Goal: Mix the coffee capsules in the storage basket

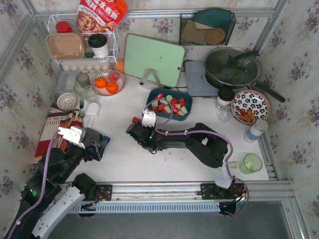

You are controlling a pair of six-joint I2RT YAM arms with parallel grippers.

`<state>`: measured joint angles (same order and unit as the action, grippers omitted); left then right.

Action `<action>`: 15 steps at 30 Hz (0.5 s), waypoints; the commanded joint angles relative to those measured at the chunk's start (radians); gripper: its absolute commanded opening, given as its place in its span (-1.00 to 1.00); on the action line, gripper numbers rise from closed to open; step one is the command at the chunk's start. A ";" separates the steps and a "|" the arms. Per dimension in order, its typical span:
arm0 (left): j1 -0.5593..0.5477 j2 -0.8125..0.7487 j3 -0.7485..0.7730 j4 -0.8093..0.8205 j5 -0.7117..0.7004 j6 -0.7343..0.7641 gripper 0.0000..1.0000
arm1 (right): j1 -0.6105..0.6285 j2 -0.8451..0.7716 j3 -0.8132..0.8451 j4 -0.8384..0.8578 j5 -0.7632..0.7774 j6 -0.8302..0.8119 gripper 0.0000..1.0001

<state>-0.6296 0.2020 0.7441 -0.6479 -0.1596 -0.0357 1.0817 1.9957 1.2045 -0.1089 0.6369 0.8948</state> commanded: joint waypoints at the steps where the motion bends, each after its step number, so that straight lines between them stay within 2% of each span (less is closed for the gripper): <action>1: 0.001 -0.002 0.000 0.035 0.002 0.008 0.74 | 0.001 0.003 0.005 0.007 0.077 0.015 0.01; 6: 0.001 -0.003 -0.001 0.035 0.003 0.005 0.75 | -0.001 0.007 -0.009 0.034 0.109 -0.024 -0.09; 10: 0.001 -0.003 -0.002 0.036 0.006 0.006 0.75 | -0.001 -0.004 -0.039 0.114 0.082 -0.145 -0.09; 15: 0.001 -0.003 -0.002 0.036 0.008 0.005 0.75 | -0.010 -0.004 -0.038 0.119 0.083 -0.182 -0.11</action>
<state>-0.6296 0.2016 0.7441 -0.6479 -0.1589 -0.0360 1.0782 2.0003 1.1687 -0.0338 0.7029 0.7700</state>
